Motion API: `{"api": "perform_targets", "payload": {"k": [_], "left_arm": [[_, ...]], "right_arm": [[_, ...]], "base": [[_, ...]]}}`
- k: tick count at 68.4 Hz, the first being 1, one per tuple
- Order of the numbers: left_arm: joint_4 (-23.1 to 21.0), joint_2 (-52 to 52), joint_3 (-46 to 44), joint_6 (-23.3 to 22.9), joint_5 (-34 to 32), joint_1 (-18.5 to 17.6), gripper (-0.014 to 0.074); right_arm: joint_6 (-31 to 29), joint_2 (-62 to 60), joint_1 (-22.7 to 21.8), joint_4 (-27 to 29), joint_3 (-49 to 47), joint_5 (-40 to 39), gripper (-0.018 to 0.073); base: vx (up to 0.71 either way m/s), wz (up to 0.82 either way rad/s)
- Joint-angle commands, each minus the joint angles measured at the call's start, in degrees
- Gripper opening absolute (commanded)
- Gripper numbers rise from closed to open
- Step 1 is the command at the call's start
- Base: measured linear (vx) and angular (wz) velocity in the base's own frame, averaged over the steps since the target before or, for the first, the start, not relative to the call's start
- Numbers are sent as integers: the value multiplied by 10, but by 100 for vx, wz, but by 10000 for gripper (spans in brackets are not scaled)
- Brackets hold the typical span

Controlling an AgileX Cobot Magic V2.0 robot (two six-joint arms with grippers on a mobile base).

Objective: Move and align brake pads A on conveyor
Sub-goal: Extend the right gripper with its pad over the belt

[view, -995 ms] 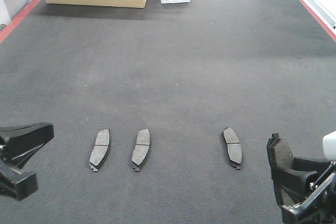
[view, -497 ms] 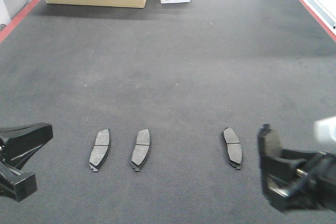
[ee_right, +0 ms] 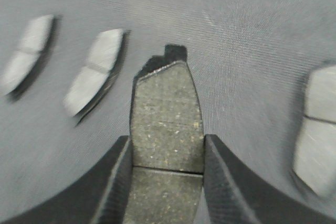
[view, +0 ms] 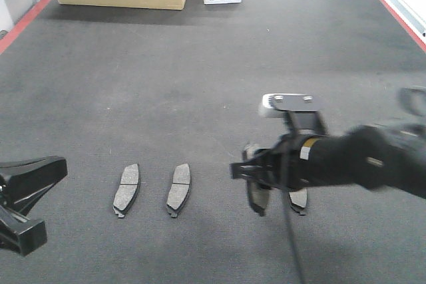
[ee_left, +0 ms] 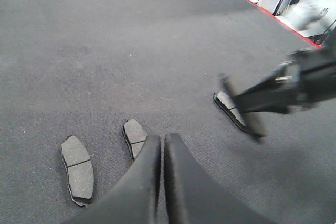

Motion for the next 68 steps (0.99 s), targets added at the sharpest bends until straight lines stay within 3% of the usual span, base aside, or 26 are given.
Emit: {"api": "perform_targets", "payload": {"k": [1,17,54,68], "left_arm": [[-5,-2,-16,1,-36,-2,-6],[-5,-2,-16,1,-36,-2,-6],[-5,-2,-16,1,-36,-2,-6],[-5,-2,-16,1,-36,-2,-6]], "right_arm": [[11,32,-2,4,-47,-31,118],[12,120,-2,4,-82,-37,120],[12,175,-2,0,-96,-98,129],[10,183,-10,0,-96,-114,174]], "base": [[0,0],[0,0],[0,0],[0,0]]}}
